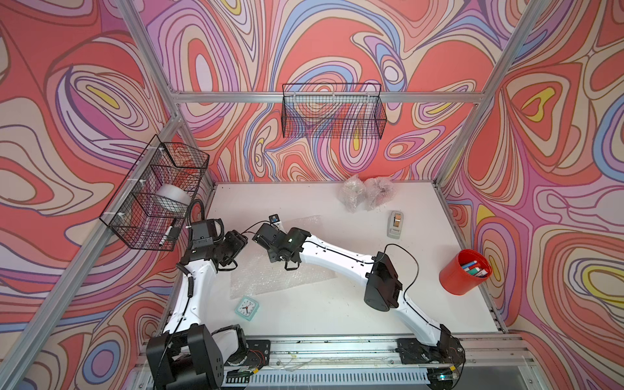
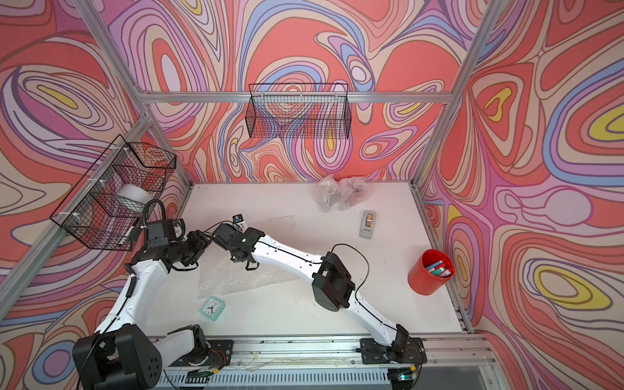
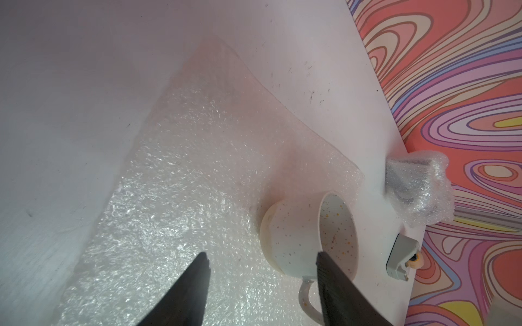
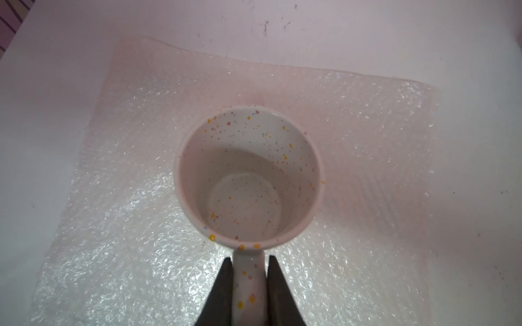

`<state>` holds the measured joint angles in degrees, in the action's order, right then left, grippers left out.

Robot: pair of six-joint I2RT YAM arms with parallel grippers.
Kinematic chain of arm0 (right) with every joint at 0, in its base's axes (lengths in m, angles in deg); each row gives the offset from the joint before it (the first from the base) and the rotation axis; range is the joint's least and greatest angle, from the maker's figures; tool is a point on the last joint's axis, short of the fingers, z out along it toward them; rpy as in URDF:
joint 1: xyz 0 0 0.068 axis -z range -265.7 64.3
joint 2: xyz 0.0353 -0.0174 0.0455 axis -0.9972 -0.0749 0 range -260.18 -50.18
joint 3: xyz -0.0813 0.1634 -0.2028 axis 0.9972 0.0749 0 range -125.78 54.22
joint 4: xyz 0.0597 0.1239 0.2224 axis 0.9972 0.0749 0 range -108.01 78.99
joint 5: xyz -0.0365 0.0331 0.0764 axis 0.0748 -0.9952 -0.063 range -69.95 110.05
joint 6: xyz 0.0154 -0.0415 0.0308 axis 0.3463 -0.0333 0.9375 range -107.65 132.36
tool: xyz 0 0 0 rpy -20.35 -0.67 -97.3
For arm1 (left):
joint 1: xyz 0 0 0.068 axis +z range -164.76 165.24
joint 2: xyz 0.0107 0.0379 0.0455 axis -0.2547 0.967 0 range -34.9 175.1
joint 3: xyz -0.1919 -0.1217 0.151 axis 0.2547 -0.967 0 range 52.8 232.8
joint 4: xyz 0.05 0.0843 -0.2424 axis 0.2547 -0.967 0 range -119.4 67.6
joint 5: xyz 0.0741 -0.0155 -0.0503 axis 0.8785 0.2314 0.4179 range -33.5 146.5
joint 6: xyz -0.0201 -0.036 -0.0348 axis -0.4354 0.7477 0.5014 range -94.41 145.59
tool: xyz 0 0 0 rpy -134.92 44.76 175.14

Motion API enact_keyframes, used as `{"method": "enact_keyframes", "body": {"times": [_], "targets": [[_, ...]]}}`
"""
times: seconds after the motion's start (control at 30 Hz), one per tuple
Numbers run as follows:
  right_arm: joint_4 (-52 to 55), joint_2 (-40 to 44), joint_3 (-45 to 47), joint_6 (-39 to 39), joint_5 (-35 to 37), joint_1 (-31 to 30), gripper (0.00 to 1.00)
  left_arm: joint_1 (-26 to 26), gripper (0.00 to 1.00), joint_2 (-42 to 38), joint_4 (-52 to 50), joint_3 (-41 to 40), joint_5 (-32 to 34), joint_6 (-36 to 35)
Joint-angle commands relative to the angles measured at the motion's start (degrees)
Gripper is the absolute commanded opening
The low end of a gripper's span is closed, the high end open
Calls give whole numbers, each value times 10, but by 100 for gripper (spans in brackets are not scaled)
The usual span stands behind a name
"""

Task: Wrap mugs in bubble wrap
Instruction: Place the mug on the bubble wrap.

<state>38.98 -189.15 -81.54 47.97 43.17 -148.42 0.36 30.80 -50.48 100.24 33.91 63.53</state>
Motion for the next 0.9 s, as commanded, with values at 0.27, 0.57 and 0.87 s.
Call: {"method": "enact_keyframes", "body": {"times": [0.27, 0.57, 0.87], "targets": [[-62, 50, 107, 15, -120, -16, 18, 5, 65, 11, -5, -14, -23, -1], [-164, 187, 256, -3, -115, 6, 65, -9, 73, 12, 16, -18, -57, -25], [-214, 223, 455, 45, -285, 201, 53, -171, 73, -70, 61, 9, 8, -86]]}}
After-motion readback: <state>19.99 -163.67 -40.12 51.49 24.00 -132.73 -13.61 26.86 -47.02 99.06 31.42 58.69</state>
